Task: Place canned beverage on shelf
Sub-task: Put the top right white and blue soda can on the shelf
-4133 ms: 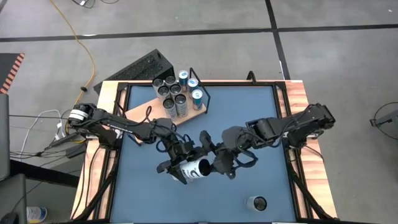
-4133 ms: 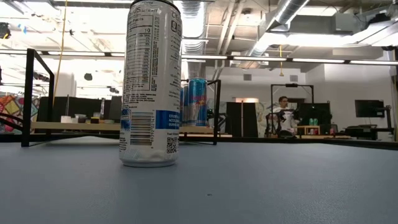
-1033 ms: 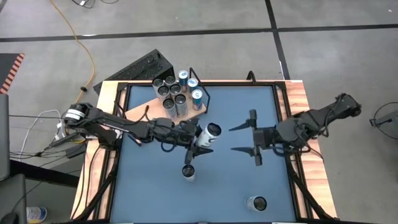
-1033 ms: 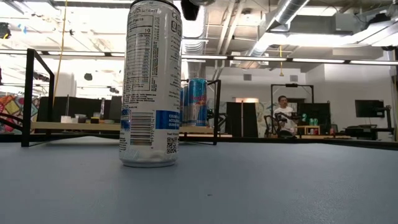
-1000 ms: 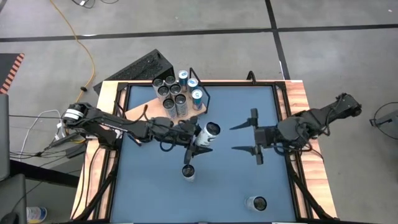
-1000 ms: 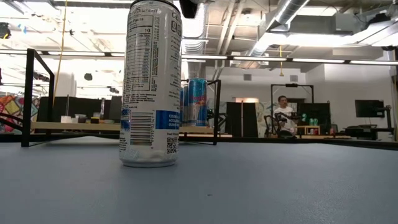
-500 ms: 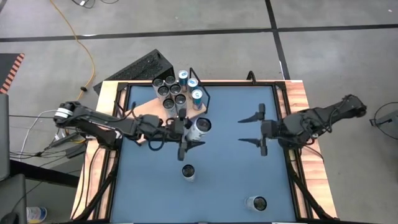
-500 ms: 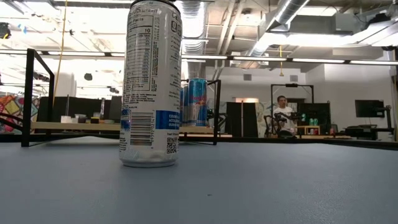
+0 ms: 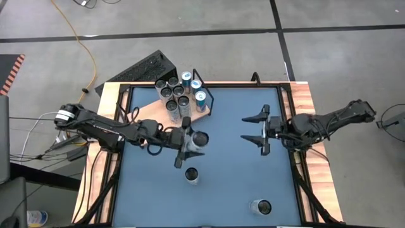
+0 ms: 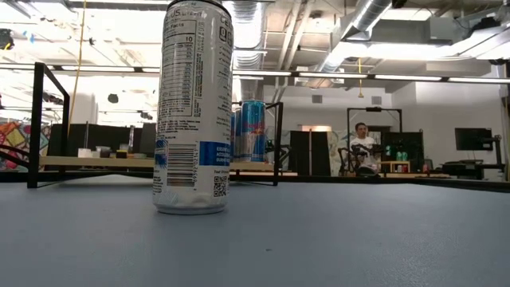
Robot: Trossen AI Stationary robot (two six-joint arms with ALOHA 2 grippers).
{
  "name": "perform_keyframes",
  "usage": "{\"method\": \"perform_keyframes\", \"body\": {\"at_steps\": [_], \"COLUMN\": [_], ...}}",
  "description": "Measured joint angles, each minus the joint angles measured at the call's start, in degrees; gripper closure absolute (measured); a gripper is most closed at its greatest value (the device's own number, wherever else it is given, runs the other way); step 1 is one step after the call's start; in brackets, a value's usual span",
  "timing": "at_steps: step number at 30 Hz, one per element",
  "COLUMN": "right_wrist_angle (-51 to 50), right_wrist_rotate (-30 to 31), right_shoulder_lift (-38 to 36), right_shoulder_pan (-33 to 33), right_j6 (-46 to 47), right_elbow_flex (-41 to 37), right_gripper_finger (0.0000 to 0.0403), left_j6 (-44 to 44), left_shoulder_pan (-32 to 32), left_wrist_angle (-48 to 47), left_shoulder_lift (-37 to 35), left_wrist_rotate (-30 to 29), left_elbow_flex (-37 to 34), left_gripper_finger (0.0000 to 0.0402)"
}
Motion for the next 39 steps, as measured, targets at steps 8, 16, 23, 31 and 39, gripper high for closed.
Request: {"method": "perform_keyframes", "body": {"at_steps": [8, 16, 23, 31, 39], "right_wrist_angle": [8.7, 14.0, 12.6, 3.61, 5.57], "right_wrist_rotate": [0.86, 0.28, -5.76, -15.12, -22.58], "right_shoulder_lift": [6.06, 18.45, 27.63, 33.91, 38.2], "right_shoulder_pan": [-2.41, -7.37, -7.7, -7.41, -9.7], "right_j6": [-2.1, -2.29, -6.54, -2.6, -0.34], "right_elbow_flex": [0.02, 4.93, 14.78, 24.4, 25.87], "right_gripper_finger": [0.0109, 0.0075, 0.0049, 0.0049, 0.005], "left_j6": [-7.93, -4.39, -4.48, -3.4, -2.93], "left_shoulder_pan": [3.75, 2.79, 2.77, 2.77, 2.77], "left_wrist_angle": [8.65, 10.56, 9.77, 9.7, 9.72], "left_shoulder_lift": [0.01, 0.01, 0.02, 0.02, 0.04], "left_wrist_rotate": [5.37, 5.27, 4.84, 4.78, 4.76], "left_elbow_flex": [-8.74, -8.75, -8.75, -8.75, -8.75], "left_gripper_finger": [0.0158, 0.0158, 0.0158, 0.0158, 0.0158]}}
